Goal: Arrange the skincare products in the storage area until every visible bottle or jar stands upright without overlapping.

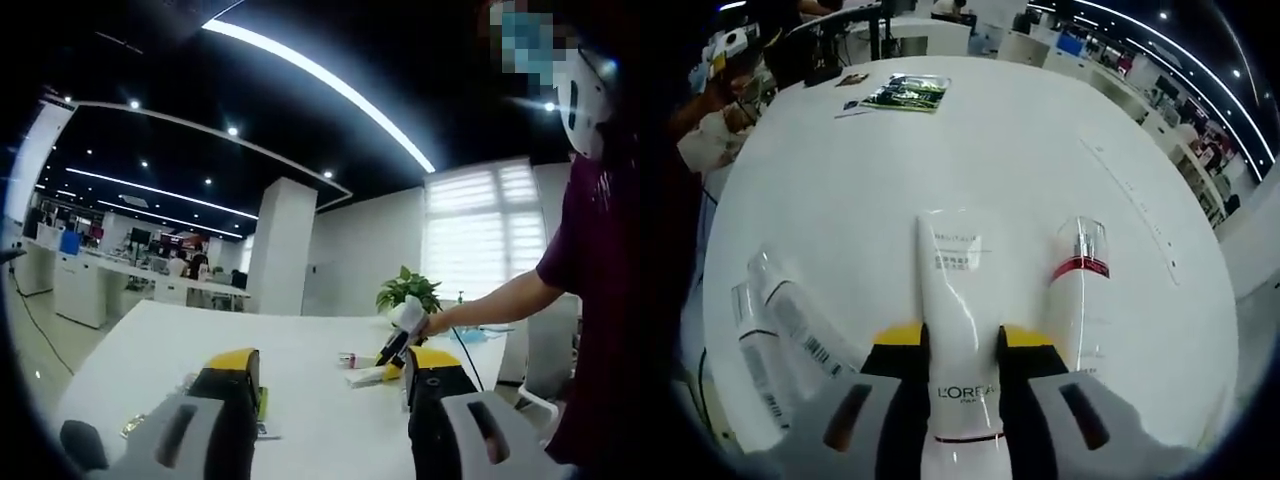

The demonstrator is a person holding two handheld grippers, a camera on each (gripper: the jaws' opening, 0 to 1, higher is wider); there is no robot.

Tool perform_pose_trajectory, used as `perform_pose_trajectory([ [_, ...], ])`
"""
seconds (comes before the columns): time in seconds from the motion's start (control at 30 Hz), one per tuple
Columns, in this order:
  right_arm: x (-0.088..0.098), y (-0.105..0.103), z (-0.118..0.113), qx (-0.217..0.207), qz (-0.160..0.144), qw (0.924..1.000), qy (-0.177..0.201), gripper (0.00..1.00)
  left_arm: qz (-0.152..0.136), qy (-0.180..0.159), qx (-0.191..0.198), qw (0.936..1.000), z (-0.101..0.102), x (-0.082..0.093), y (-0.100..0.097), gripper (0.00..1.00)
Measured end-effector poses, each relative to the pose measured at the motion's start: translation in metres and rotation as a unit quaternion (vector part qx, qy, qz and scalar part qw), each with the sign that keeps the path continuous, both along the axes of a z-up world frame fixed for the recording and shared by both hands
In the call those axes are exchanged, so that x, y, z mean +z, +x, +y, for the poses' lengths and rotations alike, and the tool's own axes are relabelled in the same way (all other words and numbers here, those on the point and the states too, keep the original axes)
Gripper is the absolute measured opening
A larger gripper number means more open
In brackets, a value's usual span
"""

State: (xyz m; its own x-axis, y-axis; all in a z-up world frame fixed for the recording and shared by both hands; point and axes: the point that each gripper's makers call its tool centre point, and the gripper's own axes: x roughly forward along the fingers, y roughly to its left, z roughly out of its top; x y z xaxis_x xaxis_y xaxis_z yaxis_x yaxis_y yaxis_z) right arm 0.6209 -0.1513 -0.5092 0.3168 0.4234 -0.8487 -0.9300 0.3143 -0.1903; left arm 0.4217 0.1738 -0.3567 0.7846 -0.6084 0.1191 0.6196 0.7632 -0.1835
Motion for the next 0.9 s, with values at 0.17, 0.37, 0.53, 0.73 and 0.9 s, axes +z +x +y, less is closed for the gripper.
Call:
perform_pose_trajectory([
  [0.17, 0.006, 0.0, 0.001, -0.001, -0.007, 0.9999, 0.007, 0.23, 0.0, -0.001, 0.001, 1.0, 0.0, 0.0, 0.0, 0.61],
  [0.37, 0.014, 0.001, 0.003, -0.001, -0.02, 0.9997, 0.014, 0.22, -0.001, 0.0, 0.0, 1.0, -0.002, 0.001, -0.001, 0.62],
  [0.53, 0.023, 0.003, 0.007, -0.003, -0.027, 0.9993, 0.026, 0.17, 0.004, 0.006, 0.003, 1.0, -0.003, -0.001, -0.001, 0.61],
  [0.73, 0.063, 0.008, 0.025, -0.033, -0.032, 0.995, 0.089, 0.0, 0.008, 0.004, 0.001, 1.0, -0.004, -0.003, 0.0, 0.62],
  [0.9, 0.04, 0.016, 0.019, -0.031, -0.014, 0.9966, 0.075, 0.0, 0.009, 0.005, -0.001, 0.9999, -0.004, -0.006, -0.002, 0.62],
])
